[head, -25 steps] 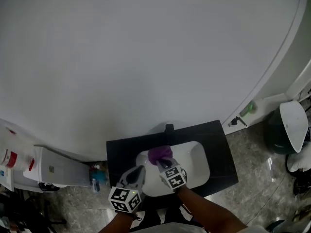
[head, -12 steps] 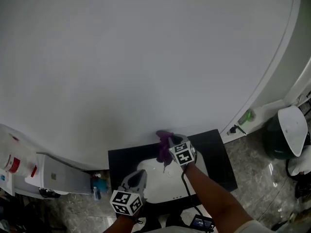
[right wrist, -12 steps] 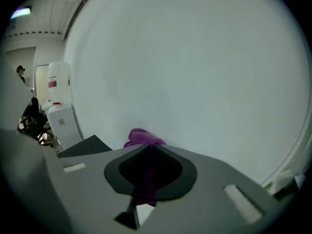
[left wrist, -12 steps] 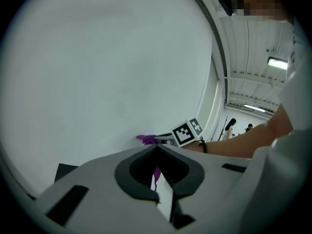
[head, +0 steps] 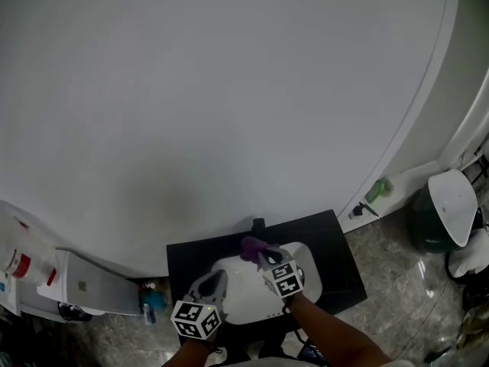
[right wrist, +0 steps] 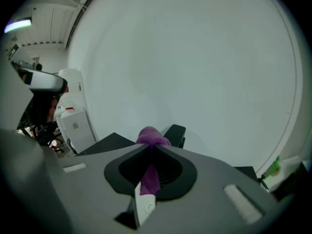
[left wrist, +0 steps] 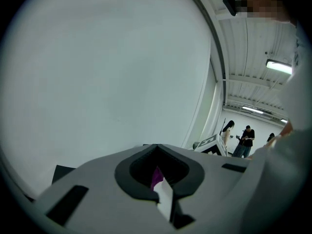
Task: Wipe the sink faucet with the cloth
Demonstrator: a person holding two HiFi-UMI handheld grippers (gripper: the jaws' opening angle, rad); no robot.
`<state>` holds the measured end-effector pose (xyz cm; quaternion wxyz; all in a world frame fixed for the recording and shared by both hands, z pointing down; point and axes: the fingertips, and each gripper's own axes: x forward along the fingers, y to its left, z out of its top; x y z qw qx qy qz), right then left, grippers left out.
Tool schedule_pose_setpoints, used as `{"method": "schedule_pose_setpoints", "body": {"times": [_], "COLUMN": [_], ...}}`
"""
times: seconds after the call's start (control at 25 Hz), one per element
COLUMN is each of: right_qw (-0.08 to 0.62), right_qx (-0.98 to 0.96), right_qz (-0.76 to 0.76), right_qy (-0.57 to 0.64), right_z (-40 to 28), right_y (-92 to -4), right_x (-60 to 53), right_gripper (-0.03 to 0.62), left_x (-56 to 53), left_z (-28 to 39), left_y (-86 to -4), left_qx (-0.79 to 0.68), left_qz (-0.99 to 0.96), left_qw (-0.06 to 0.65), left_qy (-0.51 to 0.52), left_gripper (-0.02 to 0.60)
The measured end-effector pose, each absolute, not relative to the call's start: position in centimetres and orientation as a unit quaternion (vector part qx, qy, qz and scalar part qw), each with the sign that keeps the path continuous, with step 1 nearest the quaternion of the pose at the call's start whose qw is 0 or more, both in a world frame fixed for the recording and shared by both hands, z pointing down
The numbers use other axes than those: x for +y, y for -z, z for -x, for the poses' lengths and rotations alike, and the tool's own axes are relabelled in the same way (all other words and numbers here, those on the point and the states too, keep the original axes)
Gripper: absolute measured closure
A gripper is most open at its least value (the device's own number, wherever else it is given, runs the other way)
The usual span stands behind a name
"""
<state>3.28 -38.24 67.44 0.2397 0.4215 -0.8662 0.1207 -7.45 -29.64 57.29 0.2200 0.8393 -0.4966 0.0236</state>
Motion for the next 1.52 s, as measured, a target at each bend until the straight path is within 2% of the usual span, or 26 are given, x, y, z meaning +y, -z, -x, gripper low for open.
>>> {"method": "schedule_pose_setpoints", "body": {"times": [0.32,0.44,0.68,1.52], "right_qw": [0.116,0.092,0.079,0.081], "right_qx": [-0.885,-0.882,-0.874,-0.873], "right_qz": [-0.442,-0.453,-0.470,-0.472], "right_qy": [-0.093,-0.087,-0.092,-0.088], "right_z": [-4.9,-5.7,-6.1,-5.8], "right_y": [-53.2,-49.4,-47.9,-47.2], "right_x": [-33.9,-33.0,-32.2,-31.6], "right_gripper": [0.566,0.566,0.566,0.568], "left_x": [-28.8,-29.1,-29.9,-29.5], "left_z": [6.4,6.9,7.2,7.1], "left_y": [-51.2,-48.7,-46.2,-45.1], "left_qx": [-0.487,-0.503,-0.521,-0.528], "left_qz": [-0.855,-0.850,-0.843,-0.840], "left_qw": [0.178,0.157,0.131,0.122], "left_qy": [-0.015,-0.009,-0.005,-0.001], "left_gripper": [0.577,0.577,0.577,0.577]}}
